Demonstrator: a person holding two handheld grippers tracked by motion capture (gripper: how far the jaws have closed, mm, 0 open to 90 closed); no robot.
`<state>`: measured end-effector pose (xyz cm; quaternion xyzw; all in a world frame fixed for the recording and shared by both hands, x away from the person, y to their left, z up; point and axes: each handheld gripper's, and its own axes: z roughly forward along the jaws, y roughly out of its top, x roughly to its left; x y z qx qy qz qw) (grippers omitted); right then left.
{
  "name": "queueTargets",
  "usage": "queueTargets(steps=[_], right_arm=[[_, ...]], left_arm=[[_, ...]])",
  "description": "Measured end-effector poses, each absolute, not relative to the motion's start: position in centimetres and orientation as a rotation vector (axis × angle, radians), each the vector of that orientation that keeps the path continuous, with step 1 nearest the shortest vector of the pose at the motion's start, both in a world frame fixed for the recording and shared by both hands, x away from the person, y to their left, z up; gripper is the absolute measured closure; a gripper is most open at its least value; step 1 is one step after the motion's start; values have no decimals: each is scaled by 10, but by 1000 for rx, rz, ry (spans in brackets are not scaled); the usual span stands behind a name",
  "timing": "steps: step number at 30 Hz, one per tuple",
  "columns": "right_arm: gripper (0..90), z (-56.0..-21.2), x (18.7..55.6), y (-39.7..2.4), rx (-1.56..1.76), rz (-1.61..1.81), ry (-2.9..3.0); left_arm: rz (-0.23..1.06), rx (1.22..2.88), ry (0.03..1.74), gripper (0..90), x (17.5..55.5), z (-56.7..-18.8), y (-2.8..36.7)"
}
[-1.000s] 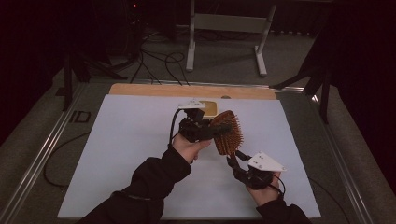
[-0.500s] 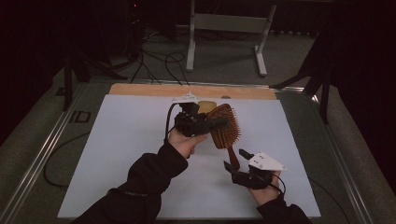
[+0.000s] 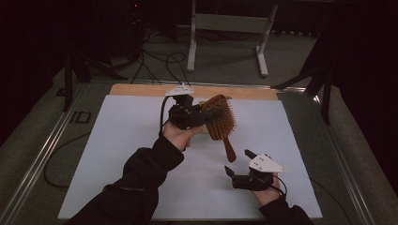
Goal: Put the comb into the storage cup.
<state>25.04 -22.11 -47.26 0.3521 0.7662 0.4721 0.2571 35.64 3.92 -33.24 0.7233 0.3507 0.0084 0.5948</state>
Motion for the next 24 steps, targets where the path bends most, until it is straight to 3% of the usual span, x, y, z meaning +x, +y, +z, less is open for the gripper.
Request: queueTargets(steps=[24], right_arm=[[91, -473, 247, -233, 947, 1296, 2097]], left_arm=[[140, 1603, 894, 539, 399, -304, 60]])
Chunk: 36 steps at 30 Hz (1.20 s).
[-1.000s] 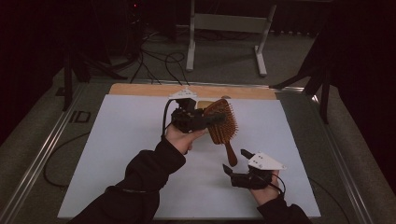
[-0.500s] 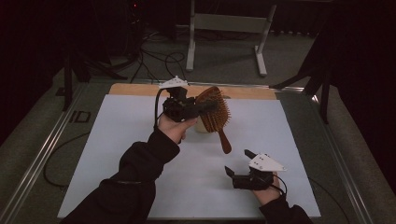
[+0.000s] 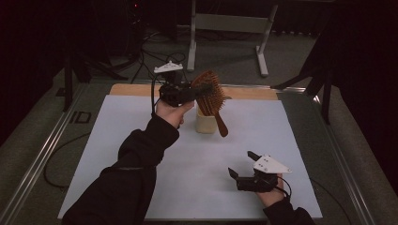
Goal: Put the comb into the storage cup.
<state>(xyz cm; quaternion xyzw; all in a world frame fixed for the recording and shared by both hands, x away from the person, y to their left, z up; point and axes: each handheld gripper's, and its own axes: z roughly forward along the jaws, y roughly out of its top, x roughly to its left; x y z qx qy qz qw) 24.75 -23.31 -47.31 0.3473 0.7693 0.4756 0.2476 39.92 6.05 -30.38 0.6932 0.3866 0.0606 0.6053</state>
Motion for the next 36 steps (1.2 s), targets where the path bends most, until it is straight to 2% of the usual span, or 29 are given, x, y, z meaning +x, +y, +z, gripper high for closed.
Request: queueTargets(steps=[20, 36], right_arm=[[91, -473, 247, -234, 920, 1290, 2065], [90, -474, 246, -232, 885, 1279, 2081]], left_arm=[[261, 1551, 963, 539, 431, -290, 70], [330, 1529, 1049, 539, 451, -306, 79]])
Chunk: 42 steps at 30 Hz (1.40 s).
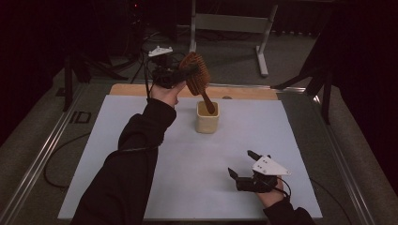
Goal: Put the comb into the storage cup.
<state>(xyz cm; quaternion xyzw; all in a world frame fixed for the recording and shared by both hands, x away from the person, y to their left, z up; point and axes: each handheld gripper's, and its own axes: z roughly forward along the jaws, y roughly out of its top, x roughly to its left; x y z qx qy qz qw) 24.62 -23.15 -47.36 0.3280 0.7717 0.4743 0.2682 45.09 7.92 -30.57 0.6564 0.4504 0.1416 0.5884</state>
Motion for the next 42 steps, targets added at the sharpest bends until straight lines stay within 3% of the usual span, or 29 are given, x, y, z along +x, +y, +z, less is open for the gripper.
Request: queueTargets(steps=[42], right_arm=[[91, -475, 246, -233, 880, 1285, 2094]], left_arm=[[271, 1590, 1130, 537, 475, -371, 59]])
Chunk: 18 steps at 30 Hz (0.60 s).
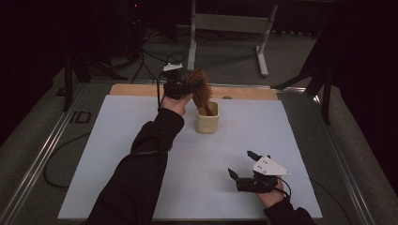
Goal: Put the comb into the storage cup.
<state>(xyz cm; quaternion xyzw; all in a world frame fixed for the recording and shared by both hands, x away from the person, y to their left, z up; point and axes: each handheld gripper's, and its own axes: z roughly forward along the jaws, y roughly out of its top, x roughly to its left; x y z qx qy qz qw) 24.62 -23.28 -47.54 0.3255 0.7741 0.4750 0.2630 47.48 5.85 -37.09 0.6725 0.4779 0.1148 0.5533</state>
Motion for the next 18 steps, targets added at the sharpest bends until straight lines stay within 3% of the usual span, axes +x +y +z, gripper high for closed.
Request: queueTargets(steps=[18], right_arm=[[91, -477, 247, -232, 879, 1274, 2107]], left_arm=[[250, 1606, 1132, 535, 479, -386, 57]])
